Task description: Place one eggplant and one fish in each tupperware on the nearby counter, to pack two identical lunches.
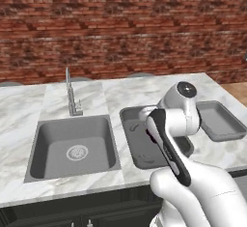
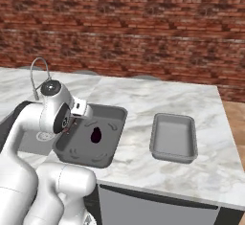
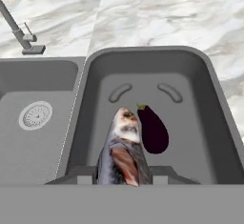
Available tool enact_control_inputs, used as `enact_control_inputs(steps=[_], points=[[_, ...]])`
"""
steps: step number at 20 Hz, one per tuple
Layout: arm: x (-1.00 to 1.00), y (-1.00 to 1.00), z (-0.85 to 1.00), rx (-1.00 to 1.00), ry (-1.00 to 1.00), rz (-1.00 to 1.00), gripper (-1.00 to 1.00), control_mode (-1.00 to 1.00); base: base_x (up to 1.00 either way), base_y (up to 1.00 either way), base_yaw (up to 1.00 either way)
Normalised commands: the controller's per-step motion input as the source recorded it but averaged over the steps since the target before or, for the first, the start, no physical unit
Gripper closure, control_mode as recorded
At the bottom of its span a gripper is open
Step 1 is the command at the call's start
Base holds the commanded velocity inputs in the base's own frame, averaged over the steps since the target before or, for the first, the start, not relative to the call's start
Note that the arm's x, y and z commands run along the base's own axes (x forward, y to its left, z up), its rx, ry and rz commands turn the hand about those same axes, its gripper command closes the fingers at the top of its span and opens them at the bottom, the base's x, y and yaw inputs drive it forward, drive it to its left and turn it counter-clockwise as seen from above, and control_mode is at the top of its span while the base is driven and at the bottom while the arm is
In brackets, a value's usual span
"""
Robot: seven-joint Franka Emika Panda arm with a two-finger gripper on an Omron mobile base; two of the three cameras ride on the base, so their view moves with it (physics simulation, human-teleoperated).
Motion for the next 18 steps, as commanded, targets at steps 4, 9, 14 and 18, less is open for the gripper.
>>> enact_control_inputs(steps=[4, 9, 14, 18], points=[[0.22, 0.00, -0.34, 0.00, 0.00, 0.00, 1.00, -1.00, 0.00, 0.00, 0.00], [0.00, 0.05, -0.20, 0.00, 0.00, -0.01, 1.00, -1.00, 0.00, 0.00, 0.00], [0.27, 0.06, -0.35, 0.00, 0.00, 0.00, 1.00, -1.00, 0.00, 0.00, 0.00], [0.34, 0.04, -0.47, 0.00, 0.00, 0.00, 1.00, -1.00, 0.00, 0.00, 0.00]])
